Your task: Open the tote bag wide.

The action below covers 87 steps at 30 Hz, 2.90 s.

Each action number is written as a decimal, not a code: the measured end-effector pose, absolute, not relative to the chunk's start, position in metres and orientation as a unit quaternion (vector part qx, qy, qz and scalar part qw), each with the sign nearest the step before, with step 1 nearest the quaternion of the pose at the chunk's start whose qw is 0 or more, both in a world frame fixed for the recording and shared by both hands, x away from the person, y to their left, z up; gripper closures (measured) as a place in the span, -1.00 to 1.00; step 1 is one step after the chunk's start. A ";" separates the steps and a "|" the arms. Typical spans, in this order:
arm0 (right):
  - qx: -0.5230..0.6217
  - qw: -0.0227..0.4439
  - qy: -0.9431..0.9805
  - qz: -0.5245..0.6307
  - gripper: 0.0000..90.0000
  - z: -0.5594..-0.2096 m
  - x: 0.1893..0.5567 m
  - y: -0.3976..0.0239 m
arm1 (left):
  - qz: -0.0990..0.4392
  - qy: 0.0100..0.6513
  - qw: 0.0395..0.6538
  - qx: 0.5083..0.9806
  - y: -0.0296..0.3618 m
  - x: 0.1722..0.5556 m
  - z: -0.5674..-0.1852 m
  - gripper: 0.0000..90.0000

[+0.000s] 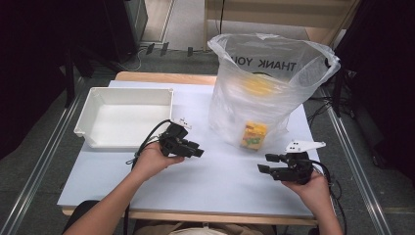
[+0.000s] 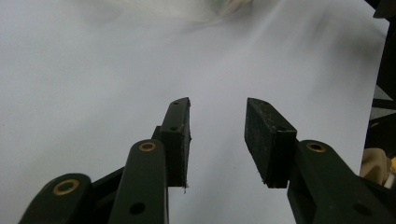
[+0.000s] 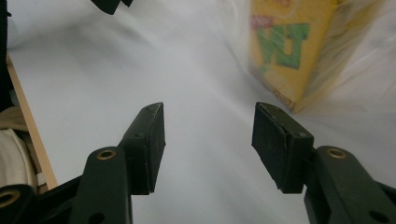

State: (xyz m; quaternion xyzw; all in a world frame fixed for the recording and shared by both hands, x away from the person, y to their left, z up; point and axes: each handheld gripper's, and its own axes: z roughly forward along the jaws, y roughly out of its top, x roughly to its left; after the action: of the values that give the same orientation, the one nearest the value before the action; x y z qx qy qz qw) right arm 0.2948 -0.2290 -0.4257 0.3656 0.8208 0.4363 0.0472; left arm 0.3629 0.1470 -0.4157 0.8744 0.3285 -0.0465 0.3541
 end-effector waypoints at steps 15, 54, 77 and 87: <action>0.397 0.060 0.805 0.436 0.01 -0.417 0.293 -0.271 | -0.061 0.331 0.353 0.873 0.142 0.377 -0.392 0.50; 0.393 0.073 0.810 0.430 0.97 -0.331 0.341 -0.340 | -0.052 0.290 0.376 0.879 0.110 0.417 -0.310 0.72; 0.384 0.095 0.816 0.422 1.00 -0.273 0.370 -0.343 | -0.028 0.269 0.384 0.883 0.084 0.451 -0.227 0.92; 0.373 0.106 0.822 0.417 1.00 -0.241 0.387 -0.338 | -0.020 0.263 0.387 0.884 0.066 0.470 -0.198 0.94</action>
State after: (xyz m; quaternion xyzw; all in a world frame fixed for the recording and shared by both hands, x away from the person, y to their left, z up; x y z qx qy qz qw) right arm 0.3868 -0.3382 -0.2413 0.3733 0.8217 0.4173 0.1063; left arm 0.4696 0.0660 -0.1983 0.8837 0.2628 -0.0200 0.3867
